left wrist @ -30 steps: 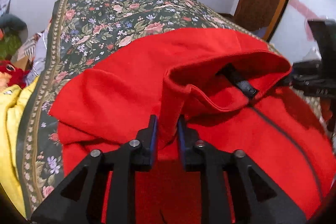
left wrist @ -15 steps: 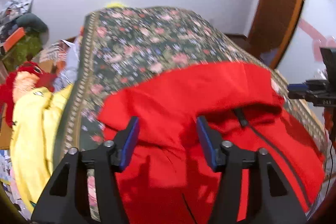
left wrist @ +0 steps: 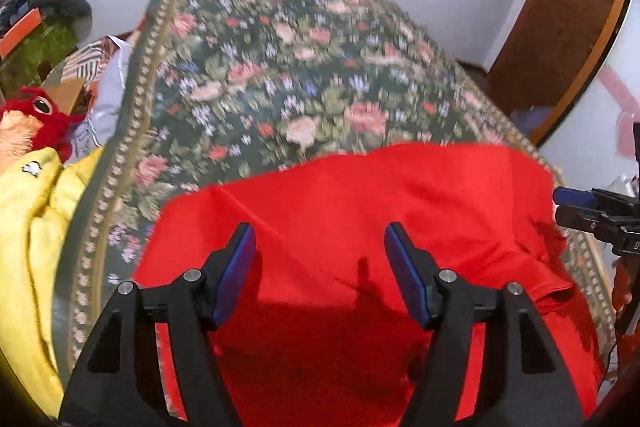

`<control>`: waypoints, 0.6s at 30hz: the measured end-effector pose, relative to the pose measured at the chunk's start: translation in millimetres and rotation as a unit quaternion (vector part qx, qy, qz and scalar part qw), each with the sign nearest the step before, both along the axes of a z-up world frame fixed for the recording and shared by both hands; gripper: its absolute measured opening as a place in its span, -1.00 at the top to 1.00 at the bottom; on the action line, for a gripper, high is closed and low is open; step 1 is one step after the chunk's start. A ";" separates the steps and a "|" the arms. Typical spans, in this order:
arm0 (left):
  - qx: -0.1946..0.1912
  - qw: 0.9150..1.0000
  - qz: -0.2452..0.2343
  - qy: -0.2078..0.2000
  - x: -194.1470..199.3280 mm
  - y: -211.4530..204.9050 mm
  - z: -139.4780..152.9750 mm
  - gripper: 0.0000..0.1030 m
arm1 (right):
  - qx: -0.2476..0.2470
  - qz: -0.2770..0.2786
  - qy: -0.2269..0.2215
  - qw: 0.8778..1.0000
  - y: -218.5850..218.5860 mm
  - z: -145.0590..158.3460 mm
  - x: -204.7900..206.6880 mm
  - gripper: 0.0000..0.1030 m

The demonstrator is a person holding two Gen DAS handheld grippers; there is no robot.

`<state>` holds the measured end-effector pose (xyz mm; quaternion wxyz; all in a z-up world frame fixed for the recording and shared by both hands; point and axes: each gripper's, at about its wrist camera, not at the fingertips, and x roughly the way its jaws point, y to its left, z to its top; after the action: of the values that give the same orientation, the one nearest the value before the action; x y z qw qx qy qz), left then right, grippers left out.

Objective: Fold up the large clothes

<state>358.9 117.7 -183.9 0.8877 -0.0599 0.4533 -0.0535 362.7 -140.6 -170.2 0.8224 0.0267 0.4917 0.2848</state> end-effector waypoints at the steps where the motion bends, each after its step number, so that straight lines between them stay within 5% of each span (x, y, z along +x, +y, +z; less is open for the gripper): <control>1: 0.001 1.000 -0.004 0.003 -0.7 -3.7 -4.5 -0.28 | -0.002 0.001 0.020 1.000 3.6 -11.6 1.9 -0.03; 9: 0.086 0.993 -0.080 0.009 -36.3 -36.3 -32.2 -0.28 | -0.034 0.019 0.042 0.998 -0.8 -39.3 -18.6 -0.11; 18: 0.105 0.993 -0.055 -0.026 -85.1 -36.1 -33.5 -0.42 | -0.034 0.008 0.053 0.998 -23.6 -40.7 -43.6 -0.31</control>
<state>273.7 81.7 -217.5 0.8961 0.0604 0.4362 -0.0556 319.1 -164.1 -210.9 0.7934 0.0101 0.5443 0.2725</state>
